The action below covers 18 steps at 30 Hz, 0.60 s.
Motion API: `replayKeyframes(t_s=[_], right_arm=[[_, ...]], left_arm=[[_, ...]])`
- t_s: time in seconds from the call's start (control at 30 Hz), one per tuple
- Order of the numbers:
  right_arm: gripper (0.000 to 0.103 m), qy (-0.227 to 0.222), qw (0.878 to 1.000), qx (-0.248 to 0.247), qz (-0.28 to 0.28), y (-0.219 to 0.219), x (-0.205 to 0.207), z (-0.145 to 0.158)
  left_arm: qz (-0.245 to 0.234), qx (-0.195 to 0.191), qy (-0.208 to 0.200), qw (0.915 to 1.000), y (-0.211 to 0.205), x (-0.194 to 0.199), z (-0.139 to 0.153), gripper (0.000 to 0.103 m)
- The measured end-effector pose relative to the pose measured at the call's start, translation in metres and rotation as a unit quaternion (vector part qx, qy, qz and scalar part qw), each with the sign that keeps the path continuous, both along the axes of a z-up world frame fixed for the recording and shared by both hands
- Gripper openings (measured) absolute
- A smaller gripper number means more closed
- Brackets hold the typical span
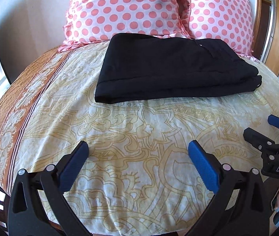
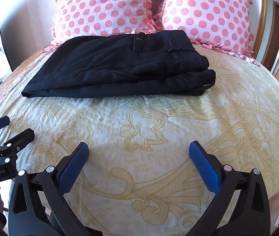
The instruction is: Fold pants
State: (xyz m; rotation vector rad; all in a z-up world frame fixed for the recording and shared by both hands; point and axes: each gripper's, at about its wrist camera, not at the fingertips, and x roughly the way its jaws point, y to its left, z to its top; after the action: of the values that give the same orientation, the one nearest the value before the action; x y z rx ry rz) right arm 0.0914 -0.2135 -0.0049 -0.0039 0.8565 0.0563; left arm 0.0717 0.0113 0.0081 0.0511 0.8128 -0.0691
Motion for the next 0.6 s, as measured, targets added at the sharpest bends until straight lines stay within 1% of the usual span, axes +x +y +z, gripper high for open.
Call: replayKeyframes(t_s=[0.3,0.6], right_arm=[[0.102,-0.008,1.0,0.001,0.002,0.0005,-0.0015,-0.0006],[0.102,-0.011,1.0,0.002,-0.003,0.0005,-0.0014,-0.0007]], left_arm=[[0.02,-0.001,-0.014,0.9997,-0.0011,-0.0081,-0.0014,0.101],[0.019,-0.001,-0.018,0.9996,-0.0001,-0.009,-0.0015,0.101]])
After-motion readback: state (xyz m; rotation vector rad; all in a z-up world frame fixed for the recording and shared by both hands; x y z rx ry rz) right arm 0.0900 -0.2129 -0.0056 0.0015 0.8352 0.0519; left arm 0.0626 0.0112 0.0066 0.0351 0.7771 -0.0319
